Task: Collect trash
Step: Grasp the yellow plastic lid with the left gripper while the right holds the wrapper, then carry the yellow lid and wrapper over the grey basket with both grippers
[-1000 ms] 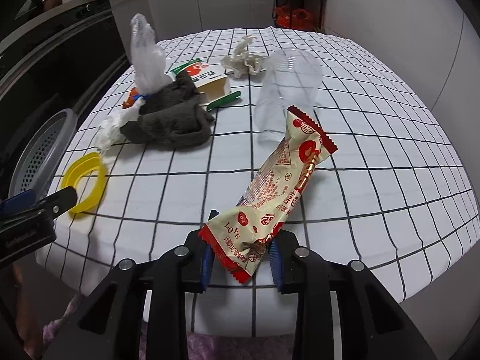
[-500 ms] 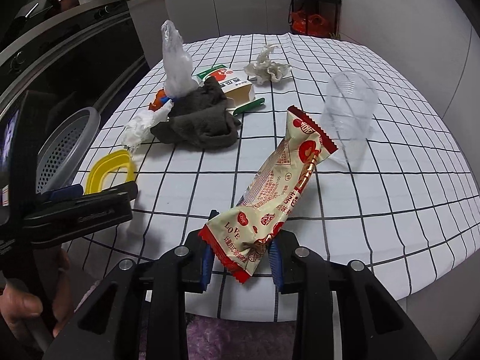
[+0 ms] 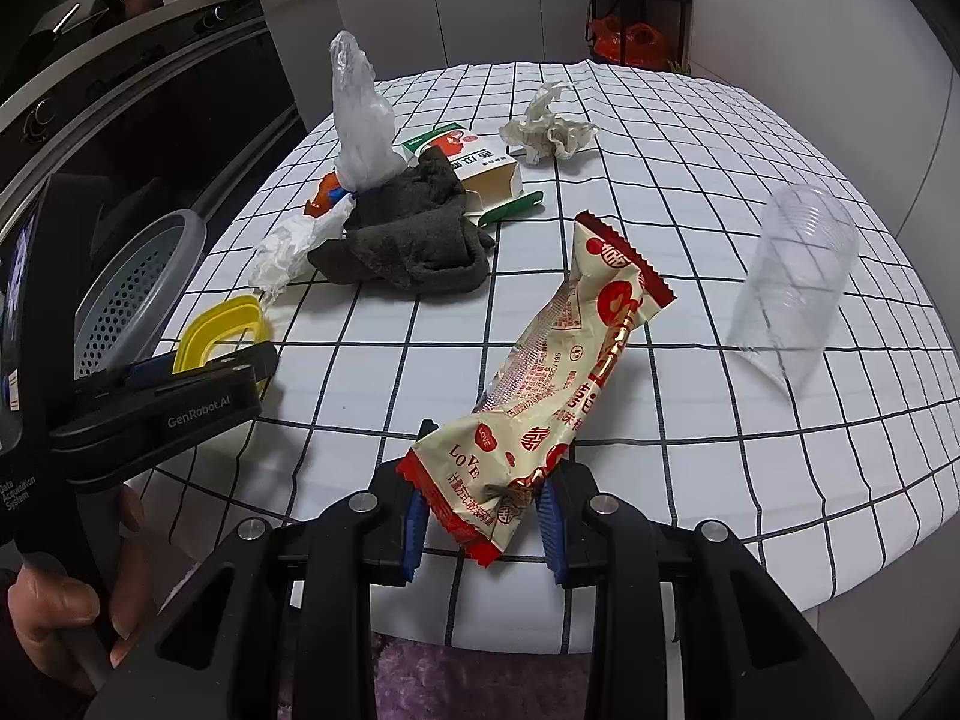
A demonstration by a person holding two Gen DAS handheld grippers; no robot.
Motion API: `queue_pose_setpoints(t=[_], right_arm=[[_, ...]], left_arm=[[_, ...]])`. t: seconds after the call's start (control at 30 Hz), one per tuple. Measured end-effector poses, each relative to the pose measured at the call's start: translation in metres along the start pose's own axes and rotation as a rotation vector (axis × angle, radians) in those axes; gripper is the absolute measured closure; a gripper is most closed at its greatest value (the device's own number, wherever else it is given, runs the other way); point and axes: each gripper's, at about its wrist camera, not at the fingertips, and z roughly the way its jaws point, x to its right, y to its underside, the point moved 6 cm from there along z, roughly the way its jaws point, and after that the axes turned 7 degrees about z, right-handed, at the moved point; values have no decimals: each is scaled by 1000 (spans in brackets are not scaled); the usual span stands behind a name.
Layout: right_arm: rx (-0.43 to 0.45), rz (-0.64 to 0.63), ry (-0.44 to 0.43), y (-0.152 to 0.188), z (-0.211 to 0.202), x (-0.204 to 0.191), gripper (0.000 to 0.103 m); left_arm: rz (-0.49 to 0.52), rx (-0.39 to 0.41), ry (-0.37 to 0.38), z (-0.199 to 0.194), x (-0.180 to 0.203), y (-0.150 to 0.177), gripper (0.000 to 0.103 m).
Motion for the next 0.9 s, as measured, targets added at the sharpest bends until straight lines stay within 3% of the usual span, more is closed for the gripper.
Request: queue_pose_setpoints(t=[0.47,0.7,0.9], right_arm=[[40,-51,-28,-9,-18,-24,73],[60,-125,-124,-28,-25,-69,73],[49,-208,-239,-45,-18,-124,73]], left_arm=[[2,118,-18,-50,-18,-15,33],[-28,184,-53,-76,-54,-29,33],[-62,217,-125,-88,-105,-37,33]])
